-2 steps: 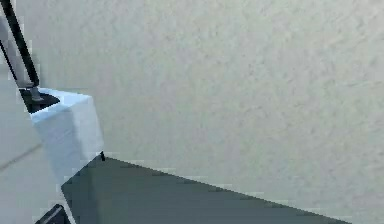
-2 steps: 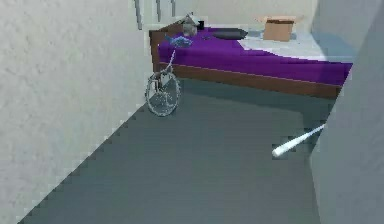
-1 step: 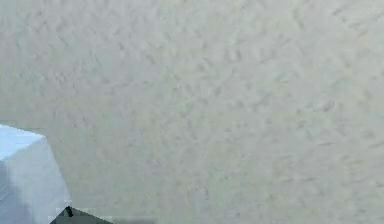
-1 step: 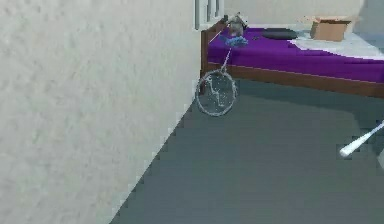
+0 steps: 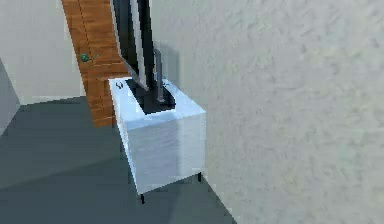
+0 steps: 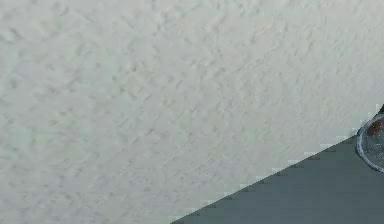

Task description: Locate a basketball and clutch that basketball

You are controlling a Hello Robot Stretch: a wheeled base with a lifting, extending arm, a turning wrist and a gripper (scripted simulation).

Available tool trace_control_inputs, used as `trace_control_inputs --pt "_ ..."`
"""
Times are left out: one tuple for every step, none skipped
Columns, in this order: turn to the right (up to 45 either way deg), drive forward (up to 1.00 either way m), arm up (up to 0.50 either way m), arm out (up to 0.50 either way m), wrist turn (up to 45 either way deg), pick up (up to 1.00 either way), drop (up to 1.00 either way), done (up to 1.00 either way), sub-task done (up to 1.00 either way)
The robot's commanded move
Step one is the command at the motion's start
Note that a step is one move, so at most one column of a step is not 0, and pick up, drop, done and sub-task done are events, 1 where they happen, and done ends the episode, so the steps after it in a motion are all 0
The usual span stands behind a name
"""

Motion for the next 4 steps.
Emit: trace_control_inputs --pt "-3.0 0.00 0.00 0.00 0.0 0.00 0.00 0.00 0.00" --pt "0.0 0.55 0.00 0.00 0.0 0.00 0.00 0.00 0.00" --pt "-45.0 0.00 0.00 0.00 0.0 0.00 0.00 0.00 0.00" --pt "-24.0 0.00 0.00 0.00 0.0 0.00 0.00 0.00 0.00"
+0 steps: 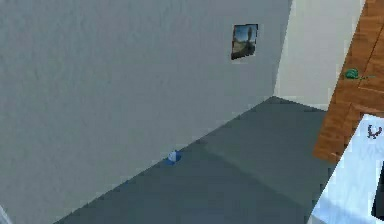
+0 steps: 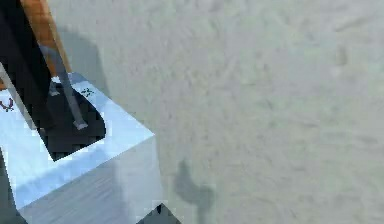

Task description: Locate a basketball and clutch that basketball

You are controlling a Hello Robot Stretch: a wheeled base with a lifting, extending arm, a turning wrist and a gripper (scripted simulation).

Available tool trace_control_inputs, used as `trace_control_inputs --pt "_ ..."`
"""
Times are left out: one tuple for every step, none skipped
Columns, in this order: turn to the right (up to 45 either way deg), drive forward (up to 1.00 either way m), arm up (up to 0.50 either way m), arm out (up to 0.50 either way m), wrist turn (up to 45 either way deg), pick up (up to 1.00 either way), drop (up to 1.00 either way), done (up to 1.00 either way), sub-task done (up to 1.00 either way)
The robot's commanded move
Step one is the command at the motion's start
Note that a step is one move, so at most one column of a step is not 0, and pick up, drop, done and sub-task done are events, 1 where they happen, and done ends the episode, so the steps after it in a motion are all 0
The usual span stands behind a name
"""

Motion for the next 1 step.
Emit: trace_control_inputs --pt "0.0 0.85 0.00 0.00 0.0 0.00 0.00 0.00 0.00"
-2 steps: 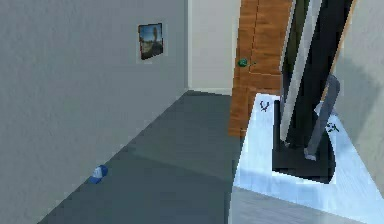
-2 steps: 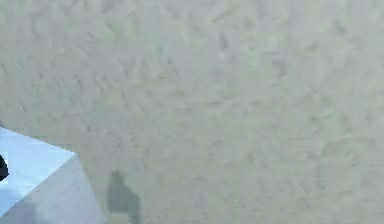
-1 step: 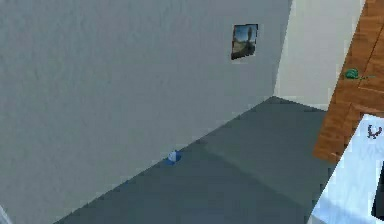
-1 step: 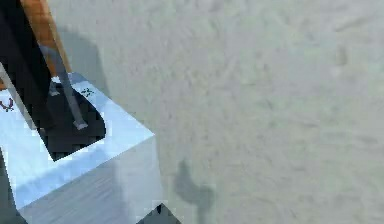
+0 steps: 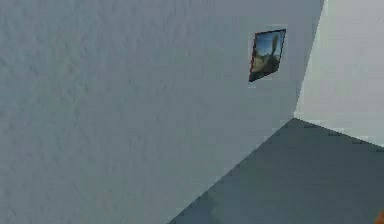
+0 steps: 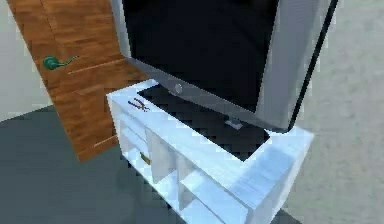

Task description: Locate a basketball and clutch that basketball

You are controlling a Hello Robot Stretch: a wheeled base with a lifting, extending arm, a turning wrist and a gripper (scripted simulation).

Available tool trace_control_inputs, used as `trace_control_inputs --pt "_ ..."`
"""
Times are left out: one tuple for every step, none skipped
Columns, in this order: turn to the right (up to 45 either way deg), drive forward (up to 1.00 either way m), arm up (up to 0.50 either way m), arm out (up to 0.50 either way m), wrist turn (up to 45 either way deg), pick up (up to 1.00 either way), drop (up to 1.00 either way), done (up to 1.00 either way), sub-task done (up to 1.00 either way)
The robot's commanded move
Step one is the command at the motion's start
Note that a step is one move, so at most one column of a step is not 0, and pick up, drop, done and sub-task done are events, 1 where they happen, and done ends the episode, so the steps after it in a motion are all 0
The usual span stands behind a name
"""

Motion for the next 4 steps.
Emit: trace_control_inputs --pt "42.0 0.00 0.00 0.00 0.0 0.00 0.00 0.00 0.00" --pt "0.0 1.00 0.00 0.00 0.0 0.00 0.00 0.00 0.00" --pt "0.0 0.40 0.00 0.00 0.0 0.00 0.00 0.00 0.00" --pt "-15.0 0.00 0.00 0.00 0.0 0.00 0.00 0.00 0.00"
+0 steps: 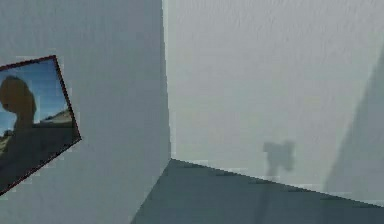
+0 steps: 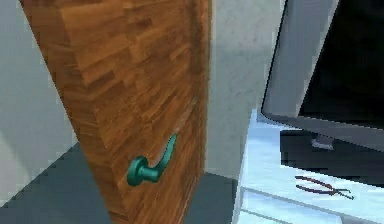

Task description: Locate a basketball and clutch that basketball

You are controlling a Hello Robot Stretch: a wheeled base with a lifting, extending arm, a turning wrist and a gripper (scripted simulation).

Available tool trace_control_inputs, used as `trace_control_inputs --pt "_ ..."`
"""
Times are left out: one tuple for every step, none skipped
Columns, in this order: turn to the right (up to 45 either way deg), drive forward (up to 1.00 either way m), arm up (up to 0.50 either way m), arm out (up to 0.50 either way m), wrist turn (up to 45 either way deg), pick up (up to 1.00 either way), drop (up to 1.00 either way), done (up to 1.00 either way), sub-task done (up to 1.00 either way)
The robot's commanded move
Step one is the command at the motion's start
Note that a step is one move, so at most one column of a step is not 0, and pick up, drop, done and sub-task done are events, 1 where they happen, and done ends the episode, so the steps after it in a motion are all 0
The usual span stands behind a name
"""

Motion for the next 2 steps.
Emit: trace_control_inputs --pt "0.0 0.60 0.00 0.00 0.0 0.00 0.00 0.00 0.00" --pt "45.0 0.00 0.00 0.00 0.0 0.00 0.00 0.00 0.00"
